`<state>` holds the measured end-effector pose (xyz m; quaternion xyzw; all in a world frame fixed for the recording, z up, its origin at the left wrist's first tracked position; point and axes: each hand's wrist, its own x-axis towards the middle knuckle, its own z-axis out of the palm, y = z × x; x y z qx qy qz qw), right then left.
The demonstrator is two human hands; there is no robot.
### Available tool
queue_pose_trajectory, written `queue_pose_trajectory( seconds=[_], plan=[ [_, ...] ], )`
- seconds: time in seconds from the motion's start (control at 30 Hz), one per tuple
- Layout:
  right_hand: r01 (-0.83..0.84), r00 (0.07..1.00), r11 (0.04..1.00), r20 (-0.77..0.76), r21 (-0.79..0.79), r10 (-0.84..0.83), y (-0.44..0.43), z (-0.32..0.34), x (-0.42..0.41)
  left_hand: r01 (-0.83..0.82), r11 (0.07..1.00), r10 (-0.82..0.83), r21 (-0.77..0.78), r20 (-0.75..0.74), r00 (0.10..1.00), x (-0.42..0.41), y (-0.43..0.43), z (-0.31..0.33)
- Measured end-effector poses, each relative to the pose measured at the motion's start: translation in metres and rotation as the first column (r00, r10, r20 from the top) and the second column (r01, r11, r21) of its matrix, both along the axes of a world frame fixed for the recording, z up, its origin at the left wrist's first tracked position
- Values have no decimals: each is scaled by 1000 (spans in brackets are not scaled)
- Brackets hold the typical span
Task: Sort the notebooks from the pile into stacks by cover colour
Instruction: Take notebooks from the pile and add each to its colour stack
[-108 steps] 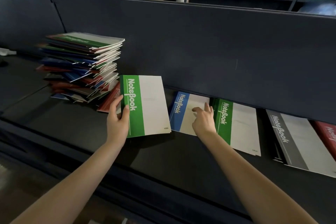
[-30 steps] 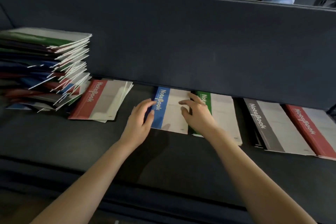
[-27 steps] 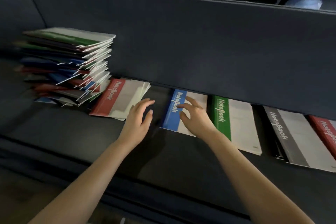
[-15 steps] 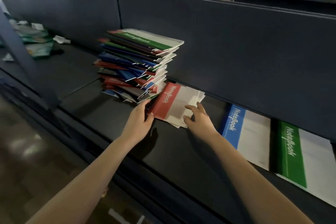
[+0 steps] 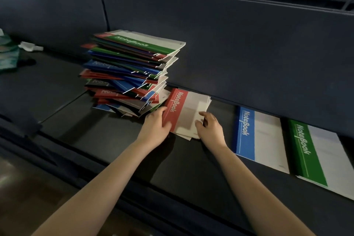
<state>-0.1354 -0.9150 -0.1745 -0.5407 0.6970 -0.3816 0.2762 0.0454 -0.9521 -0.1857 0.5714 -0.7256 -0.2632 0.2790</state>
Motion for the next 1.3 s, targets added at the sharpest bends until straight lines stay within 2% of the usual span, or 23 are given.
queue_pose_trajectory(
  seconds=[0.13,0.27,0.43,0.63,0.83,0.9,0.97,1.07,1.2,1.3],
  plan=[
    [98,987,995,129,-18,-95,2,-3,-2,-18,999,20,26,-77,997,-5,-4,-2],
    [178,966,983,194,-34,-168,1,-5,-1,-65,998,68,25,-163,984,-4,1,-7],
    [244,953,969,196,-41,-232,1,-5,2,-102,995,92,-21,-274,957,-2,7,-4],
    [267,950,962,182,-51,-254,1,-7,3,-124,991,101,-47,-335,937,0,9,-5],
    [231,957,970,198,-70,-213,7,-8,5,-42,993,6,-108,-309,951,-2,14,-3],
    [210,963,975,185,-68,-195,8,-8,4,36,987,-74,-159,-241,968,-3,16,-6],
    [207,962,977,192,-58,-192,7,-7,2,121,971,-145,-204,-108,984,-4,16,-9],
    [207,959,977,207,-43,-194,8,-5,0,134,968,-134,-212,11,991,-5,18,-12],
    [206,962,978,188,-21,-199,8,-4,0,110,973,-122,-203,-44,992,-4,17,-11],
    [208,955,978,223,-33,-195,8,-4,0,57,979,-89,-198,-159,983,-1,13,-7]
  ],
)
